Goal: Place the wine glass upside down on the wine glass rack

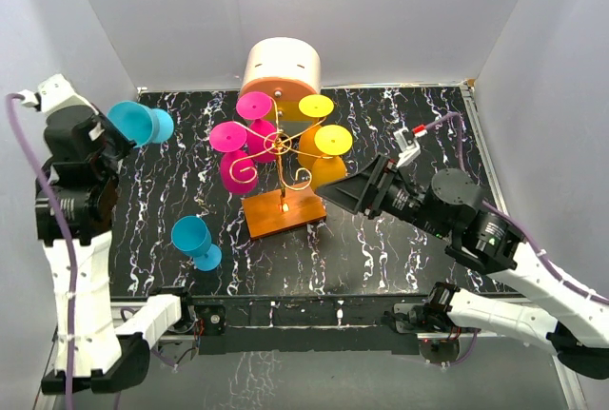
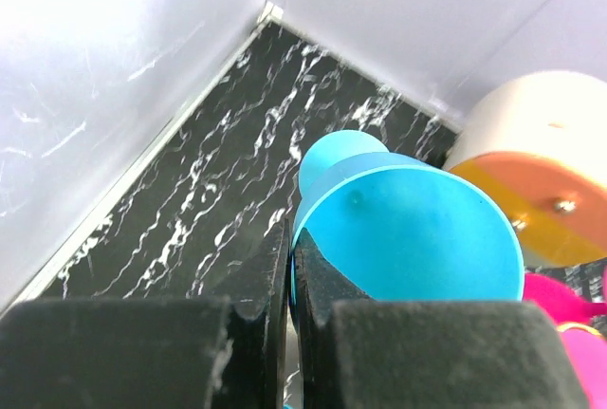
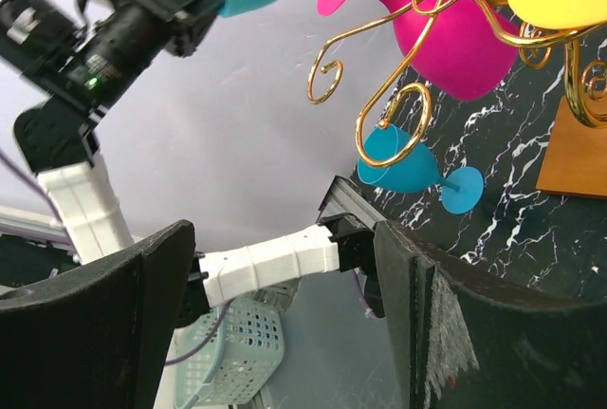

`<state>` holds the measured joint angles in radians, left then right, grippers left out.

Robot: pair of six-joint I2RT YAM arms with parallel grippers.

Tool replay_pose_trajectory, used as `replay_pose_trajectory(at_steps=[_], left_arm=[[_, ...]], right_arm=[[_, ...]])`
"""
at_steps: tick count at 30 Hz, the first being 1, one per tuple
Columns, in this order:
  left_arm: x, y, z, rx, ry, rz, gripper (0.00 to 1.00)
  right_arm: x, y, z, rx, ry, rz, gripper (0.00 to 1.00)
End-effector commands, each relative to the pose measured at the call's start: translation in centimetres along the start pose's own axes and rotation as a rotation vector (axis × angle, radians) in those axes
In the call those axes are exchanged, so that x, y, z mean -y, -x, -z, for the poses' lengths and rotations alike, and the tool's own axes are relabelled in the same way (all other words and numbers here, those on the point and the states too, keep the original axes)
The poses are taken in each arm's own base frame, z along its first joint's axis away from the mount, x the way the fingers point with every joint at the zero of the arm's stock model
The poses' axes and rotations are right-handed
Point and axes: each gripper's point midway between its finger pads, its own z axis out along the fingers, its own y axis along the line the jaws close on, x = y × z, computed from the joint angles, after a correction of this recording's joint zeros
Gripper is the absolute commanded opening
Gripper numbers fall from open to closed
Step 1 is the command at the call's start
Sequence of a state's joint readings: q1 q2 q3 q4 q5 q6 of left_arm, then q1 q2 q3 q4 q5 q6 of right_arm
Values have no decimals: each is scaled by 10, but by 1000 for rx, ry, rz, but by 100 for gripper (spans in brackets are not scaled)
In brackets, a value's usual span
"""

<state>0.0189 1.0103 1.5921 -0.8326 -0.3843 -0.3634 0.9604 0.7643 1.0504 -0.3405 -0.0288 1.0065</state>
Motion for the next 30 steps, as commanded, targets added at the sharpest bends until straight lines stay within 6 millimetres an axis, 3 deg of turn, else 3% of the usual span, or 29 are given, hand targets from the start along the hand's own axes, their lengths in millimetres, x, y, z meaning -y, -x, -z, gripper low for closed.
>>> replay_pose_trajectory(at_steps=[1, 9, 14, 19, 22, 30], left_arm=[[3, 40, 38, 146, -79, 102, 0], [37, 86, 93, 305, -350, 221, 0], [78, 105, 129, 355, -632, 206, 0], [117, 101, 162, 336, -920, 175, 0], [136, 96, 174, 298, -1067, 192, 0], [172, 69, 165, 89, -1290, 320, 0]], right_arm=[[-41, 24, -2, 61, 107, -34, 74], [-67, 46, -25, 116, 155, -107, 74], [-81, 59, -38, 159, 195, -148, 73], [-94, 79, -44, 217, 190, -182, 71], [-92, 91, -42, 282, 182, -235, 71], [-83, 114, -37, 405, 150, -331, 68]])
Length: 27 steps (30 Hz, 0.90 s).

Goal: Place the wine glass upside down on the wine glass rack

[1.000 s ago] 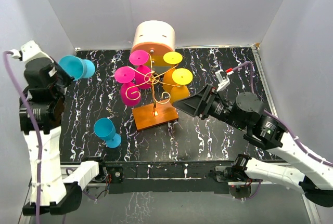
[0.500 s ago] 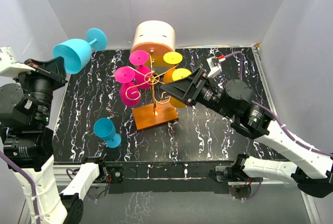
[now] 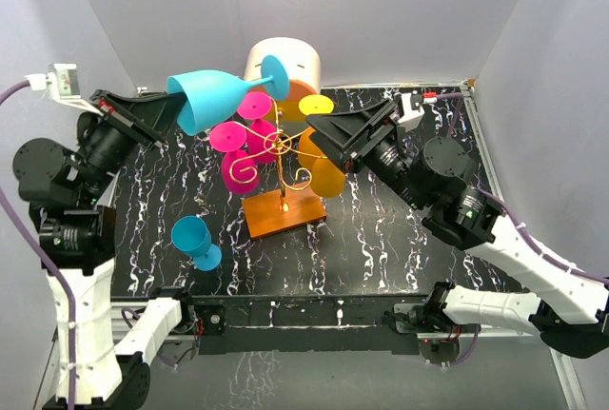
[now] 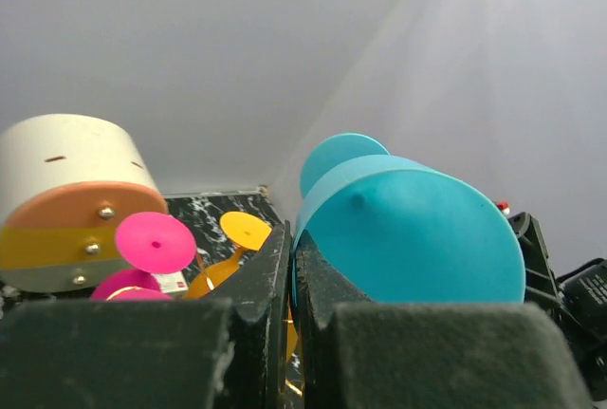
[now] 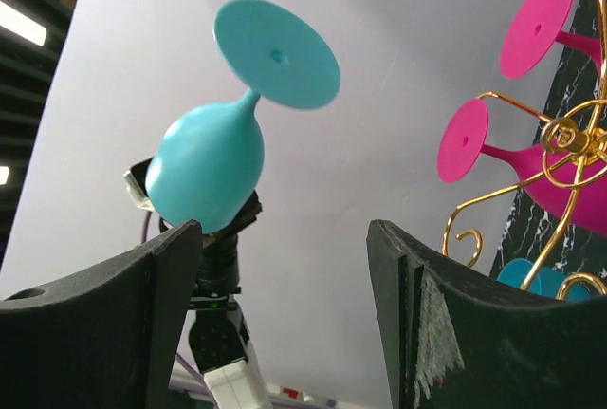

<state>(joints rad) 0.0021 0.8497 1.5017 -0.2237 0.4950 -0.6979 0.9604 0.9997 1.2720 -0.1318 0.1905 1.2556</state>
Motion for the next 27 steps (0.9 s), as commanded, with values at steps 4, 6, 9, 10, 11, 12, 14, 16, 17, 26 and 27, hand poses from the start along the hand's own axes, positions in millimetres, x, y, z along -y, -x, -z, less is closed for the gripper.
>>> replay_pose_trajectory(at_steps=[4, 6, 9, 10, 11, 12, 14, 16, 17, 26, 27], left_arm=[[19, -16, -22, -76, -201, 199, 0], [14, -20, -28, -81, -200, 232, 0], [8, -23, -34, -81, -199, 267, 0], [7, -24, -36, -78, -201, 279, 0], [5, -24, -37, -73, -201, 284, 0], [3, -25, -39, -69, -199, 289, 0], [1, -24, -41, -57, -200, 290, 0], [0, -23, -43, -43, -205, 290, 0], [1, -23, -44, -40, -210, 293, 0], [5, -45, -65, -63, -217, 316, 0], [9, -51, -68, -71, -216, 311, 0]], right_arm=[[-19, 27, -5, 133, 23, -146, 66], [-13, 26, -9, 139, 9, -189, 66], [-16, 28, -13, 154, 50, -238, 65], [-17, 27, -15, 154, 56, -247, 65], [-18, 26, -17, 150, 55, -256, 65], [-16, 25, -21, 148, 50, -261, 64], [-18, 25, -26, 150, 49, -270, 64], [-20, 28, -29, 165, 51, -282, 63], [-21, 30, -30, 176, 46, -290, 63], [-33, 53, -29, 277, 62, -304, 62], [-34, 55, -28, 287, 60, -303, 62]])
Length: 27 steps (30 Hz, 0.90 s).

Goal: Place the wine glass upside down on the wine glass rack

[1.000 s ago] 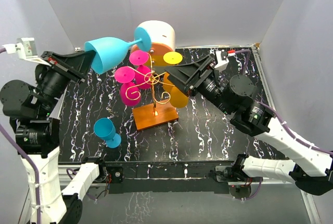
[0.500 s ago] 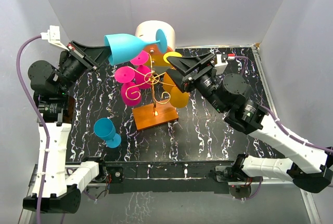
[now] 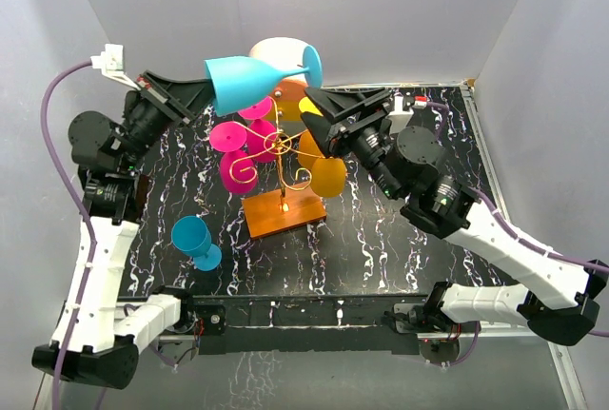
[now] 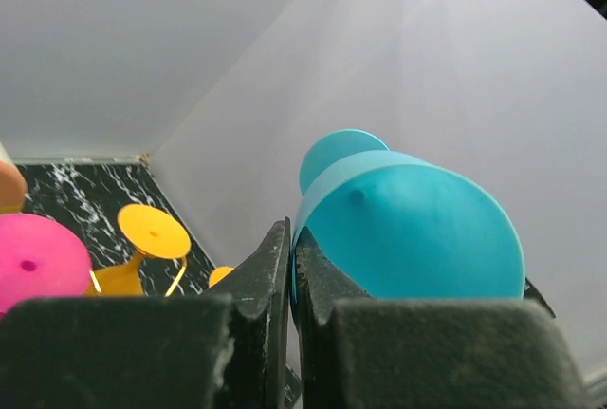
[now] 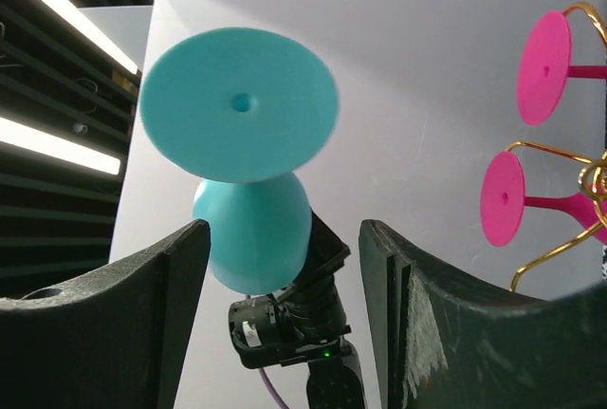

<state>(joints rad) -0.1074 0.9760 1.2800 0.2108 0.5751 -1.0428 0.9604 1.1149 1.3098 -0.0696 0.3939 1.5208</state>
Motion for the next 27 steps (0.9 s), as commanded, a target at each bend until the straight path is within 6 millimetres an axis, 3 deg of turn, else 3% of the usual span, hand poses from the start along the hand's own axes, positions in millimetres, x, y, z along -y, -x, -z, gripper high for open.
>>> replay_pose_trajectory(at_steps=[1, 9, 12, 19, 27], left_arm=[[7, -16, -16, 1, -19, -35, 0], [10, -40, -31, 30, -53, -73, 0], [19, -49, -34, 35, -115, -111, 0], [43, -74, -41, -11, -231, -146, 0], [58, -86, -44, -22, -291, -188, 0]], right_arm=[[-50, 20, 8, 84, 112, -53, 61], [-29, 39, 13, 174, 18, -93, 57], [-32, 51, 20, 222, 26, -92, 50], [-39, 75, 33, 324, 38, -69, 46], [-36, 78, 41, 325, 35, -56, 37]])
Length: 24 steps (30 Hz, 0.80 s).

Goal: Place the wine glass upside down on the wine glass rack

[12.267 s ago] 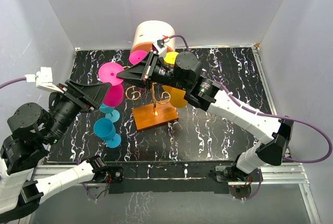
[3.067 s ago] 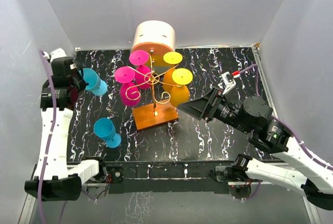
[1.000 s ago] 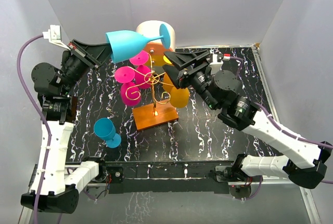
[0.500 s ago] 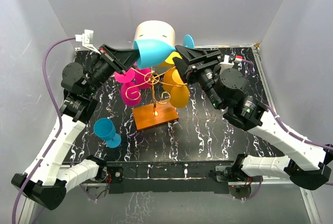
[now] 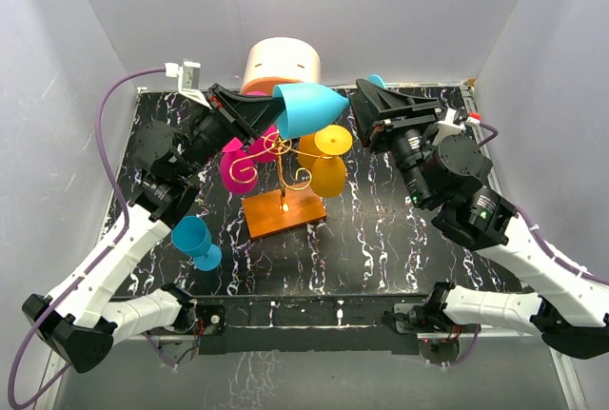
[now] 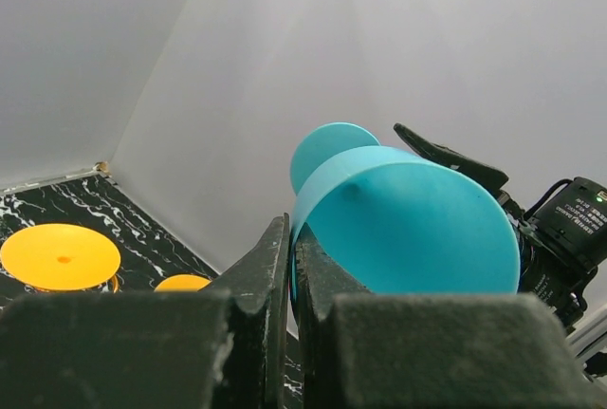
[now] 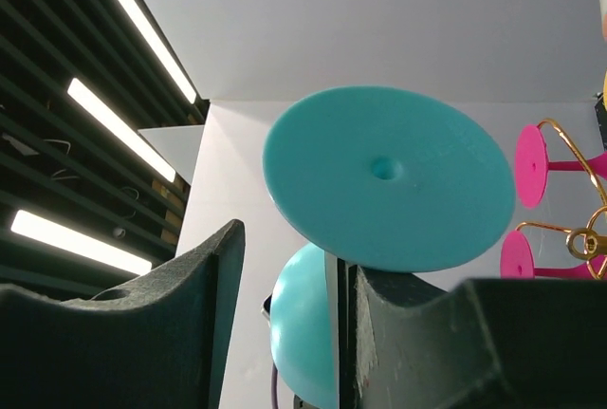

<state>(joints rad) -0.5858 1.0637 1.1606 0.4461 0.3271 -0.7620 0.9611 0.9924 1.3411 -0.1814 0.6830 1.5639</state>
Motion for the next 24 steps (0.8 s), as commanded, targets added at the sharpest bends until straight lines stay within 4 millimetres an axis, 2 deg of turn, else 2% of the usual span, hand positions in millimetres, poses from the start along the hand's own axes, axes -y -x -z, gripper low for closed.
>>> replay_pose_trajectory(at_steps=[1, 8, 11, 24], left_arm=[[23, 18, -1, 68, -73, -80, 0], [22, 23, -2, 74, -50, -134, 0], [16, 24, -3, 71, -22, -164, 0], [19, 27, -5, 70, -34, -188, 0]], right_arm=[[-2, 9, 4, 30, 4, 11, 37], [9, 11, 10, 16, -22, 7, 37], [9, 12, 12, 9, -25, 7, 37], [13, 6, 11, -15, -43, 12, 38]])
